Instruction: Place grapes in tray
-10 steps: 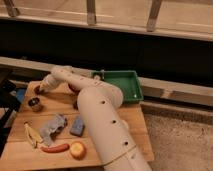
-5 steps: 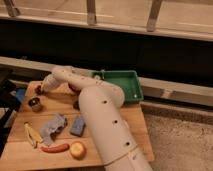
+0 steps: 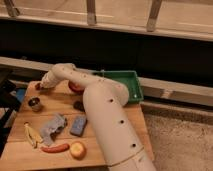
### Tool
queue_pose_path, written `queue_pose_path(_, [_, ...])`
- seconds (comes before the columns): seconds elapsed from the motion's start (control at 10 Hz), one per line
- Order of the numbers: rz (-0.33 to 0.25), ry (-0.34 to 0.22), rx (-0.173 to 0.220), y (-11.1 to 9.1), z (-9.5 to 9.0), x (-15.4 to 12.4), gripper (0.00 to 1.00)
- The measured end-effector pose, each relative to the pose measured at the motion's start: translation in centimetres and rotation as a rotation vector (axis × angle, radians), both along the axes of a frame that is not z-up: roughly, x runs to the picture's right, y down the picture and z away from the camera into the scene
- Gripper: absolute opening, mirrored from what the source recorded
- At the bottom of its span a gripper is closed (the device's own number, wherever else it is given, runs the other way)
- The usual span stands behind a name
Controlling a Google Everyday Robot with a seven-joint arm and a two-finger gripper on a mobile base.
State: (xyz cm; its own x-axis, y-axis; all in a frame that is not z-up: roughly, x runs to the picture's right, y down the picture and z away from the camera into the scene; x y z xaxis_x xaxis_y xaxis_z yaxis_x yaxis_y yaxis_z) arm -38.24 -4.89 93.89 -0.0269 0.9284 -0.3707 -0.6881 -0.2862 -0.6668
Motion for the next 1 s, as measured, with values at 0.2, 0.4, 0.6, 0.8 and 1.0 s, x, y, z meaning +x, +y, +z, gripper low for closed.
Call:
queue_pose_path(0.2, [0.017,0.002,0.042,-1.6,-1.5,0.7,0.0])
queue_pose_path(0.4, [0.032,0.019,0.075,-2.8,-2.3,1.9,0.0])
queue_pose_path(0.6, [0.061,0.06,0.124,-5.6,-3.4,4.8,0.0])
queue_pose_path(0.8, [0.082,0.105,0.172,-8.4,-4.9,7.7,0.0])
queue_pose_path(1.0, [0.094,0.148,0.22,-11.2,-6.7,9.9,0.0])
